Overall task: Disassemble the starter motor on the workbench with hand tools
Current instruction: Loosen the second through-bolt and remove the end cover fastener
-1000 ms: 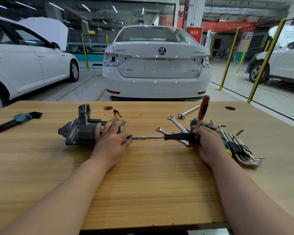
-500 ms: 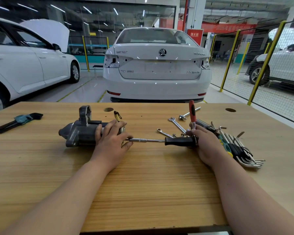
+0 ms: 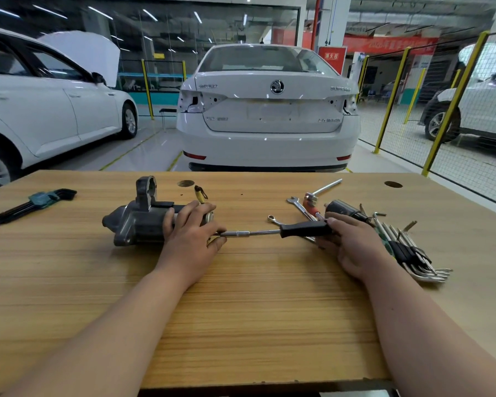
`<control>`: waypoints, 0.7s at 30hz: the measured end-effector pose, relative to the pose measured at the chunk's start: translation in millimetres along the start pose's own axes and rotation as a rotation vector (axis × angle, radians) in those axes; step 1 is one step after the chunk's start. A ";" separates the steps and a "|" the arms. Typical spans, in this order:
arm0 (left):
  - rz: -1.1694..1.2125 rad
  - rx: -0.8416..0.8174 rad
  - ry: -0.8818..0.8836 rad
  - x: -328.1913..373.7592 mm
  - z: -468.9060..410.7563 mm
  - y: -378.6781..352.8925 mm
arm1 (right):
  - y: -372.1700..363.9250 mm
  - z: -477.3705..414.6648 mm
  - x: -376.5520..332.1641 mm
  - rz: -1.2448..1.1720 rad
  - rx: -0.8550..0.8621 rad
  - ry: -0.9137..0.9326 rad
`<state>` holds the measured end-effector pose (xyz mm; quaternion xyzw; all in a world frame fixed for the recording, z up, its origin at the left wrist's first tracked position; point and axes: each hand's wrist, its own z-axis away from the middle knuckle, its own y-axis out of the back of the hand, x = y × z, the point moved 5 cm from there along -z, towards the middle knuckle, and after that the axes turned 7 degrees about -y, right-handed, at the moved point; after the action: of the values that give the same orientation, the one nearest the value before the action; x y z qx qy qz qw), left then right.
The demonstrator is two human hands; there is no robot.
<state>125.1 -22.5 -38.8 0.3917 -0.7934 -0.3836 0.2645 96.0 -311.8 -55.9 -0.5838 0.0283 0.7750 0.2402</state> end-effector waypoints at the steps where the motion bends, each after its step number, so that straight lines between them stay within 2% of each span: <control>1: -0.004 0.003 -0.001 -0.3 0.5 0.2 | 0.4 0.4 0.5 0.008 0.003 0.011; 7: -0.017 0.002 0.013 -0.6 1.4 1.0 | 0.6 1.9 -2.2 0.151 0.033 0.145; 11: -0.095 -0.050 0.075 -6.3 1.4 -5.1 | -1.6 0.1 -0.5 0.069 -0.003 0.126; 16: -0.059 -0.117 0.097 -9.5 -0.9 -8.8 | -2.3 -0.7 -1.3 -0.022 -0.017 0.087; 21: -0.034 -0.115 0.102 -9.7 -0.9 -8.5 | -0.7 -4.0 0.9 -0.097 -0.045 0.056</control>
<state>134.7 -18.3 -46.4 0.4082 -0.7486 -0.4127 0.3203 99.7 -312.2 -57.8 -0.6114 -0.0110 0.7461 0.2634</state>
